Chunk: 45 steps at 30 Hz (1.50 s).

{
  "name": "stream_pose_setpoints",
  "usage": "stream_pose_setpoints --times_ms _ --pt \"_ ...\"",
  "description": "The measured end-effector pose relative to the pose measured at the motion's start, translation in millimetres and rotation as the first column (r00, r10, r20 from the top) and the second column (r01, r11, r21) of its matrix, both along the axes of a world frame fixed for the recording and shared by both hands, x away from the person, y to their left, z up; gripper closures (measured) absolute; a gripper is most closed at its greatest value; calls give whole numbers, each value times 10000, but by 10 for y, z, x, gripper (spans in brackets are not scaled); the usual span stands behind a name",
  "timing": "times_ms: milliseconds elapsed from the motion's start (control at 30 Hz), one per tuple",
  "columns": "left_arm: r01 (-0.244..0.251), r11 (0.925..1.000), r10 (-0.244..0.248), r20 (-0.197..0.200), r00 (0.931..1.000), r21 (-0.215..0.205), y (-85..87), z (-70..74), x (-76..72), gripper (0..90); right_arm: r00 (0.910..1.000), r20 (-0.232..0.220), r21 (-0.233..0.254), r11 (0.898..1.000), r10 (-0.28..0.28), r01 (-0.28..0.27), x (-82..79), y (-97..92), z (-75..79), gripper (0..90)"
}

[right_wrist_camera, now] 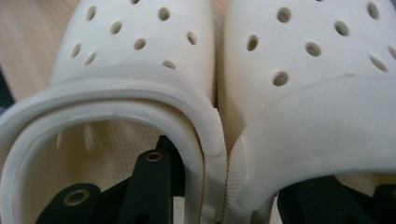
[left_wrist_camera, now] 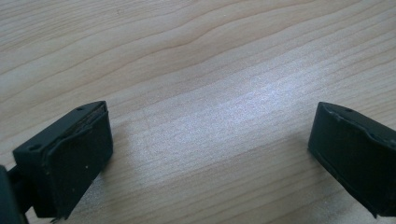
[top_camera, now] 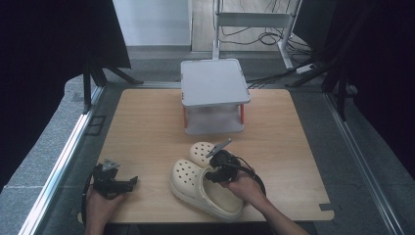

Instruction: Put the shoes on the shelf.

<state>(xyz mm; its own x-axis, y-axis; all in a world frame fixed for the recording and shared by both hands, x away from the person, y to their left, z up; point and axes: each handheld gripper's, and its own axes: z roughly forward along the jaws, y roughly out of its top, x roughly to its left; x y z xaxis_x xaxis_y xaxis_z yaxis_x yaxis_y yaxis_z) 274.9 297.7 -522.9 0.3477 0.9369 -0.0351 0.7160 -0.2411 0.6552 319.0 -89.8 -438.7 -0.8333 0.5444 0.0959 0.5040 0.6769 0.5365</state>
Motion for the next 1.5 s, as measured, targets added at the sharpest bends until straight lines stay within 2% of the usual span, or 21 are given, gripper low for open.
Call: stream_pose_setpoints --times_ms 167,367,467,1067,1500 --pt "-8 10000 8 -1 10000 -12 -1 0 0 0 9998 195 -7 10000 32 -32 9 -63 177 657" --pt "5 10000 -5 -15 10000 -10 0 1 1 0 9998 145 70 9999 -119 118 43 -159 375 655" --pt "3 10000 -3 -16 10000 -15 -1 1 1 0 9994 280 40 9998 -184 183 63 -211 495 655" --pt "0 10000 0 6 10000 -20 -3 0 2 0 9926 341 358 9927 -1163 1151 255 -472 1143 654" --pt "11 10000 -11 5 10000 -24 -5 0 6 0 9847 457 215 9856 -1684 1675 467 -496 1514 654"
